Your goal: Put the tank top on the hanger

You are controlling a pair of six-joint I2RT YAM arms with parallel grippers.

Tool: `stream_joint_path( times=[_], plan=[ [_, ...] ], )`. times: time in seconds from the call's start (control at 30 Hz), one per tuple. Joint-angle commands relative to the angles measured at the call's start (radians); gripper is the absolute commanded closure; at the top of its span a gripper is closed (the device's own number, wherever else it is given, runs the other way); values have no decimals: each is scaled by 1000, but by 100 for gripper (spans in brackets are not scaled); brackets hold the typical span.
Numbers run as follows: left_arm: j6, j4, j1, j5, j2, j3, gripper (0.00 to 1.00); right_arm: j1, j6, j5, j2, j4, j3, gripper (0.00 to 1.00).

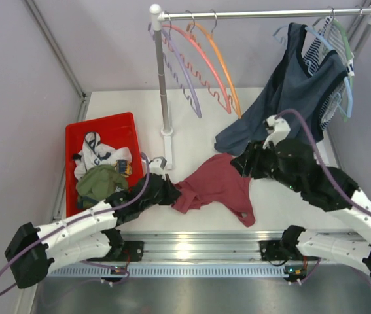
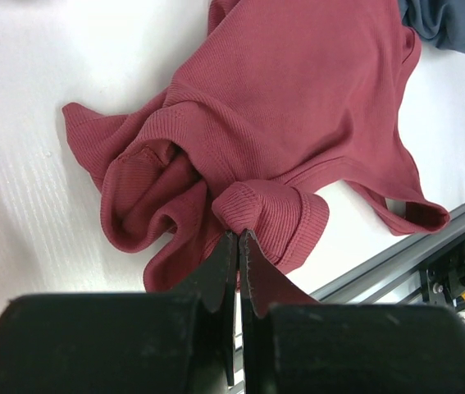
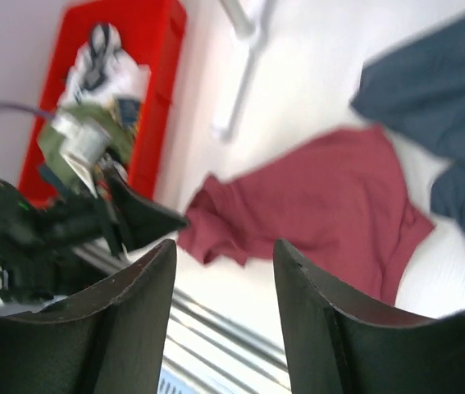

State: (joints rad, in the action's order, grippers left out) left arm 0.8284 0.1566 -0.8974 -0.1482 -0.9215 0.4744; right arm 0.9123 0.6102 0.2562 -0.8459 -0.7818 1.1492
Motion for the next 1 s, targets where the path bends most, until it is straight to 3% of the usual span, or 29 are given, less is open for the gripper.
stream_joint_path(
  times=[0.0,0.13,0.33,0.53,0.97],
  plan=[
    [-5,-68,-1,5,-19,9,100,5,-139,114,-77,-51,197,49],
    [-3,-65,-1,22,-33,7,100,-105,-306,101,-218,-14,477,48],
    [-11,-58,-1,38,-27,13,100,-352,-421,-181,-490,39,833,45],
    [-38,-37,-1,53,-43,38,100,-400,-457,-282,-706,82,1087,43],
    [-52,-23,-1,62,-39,52,100,-408,-509,-273,-866,139,1164,43]
  ],
)
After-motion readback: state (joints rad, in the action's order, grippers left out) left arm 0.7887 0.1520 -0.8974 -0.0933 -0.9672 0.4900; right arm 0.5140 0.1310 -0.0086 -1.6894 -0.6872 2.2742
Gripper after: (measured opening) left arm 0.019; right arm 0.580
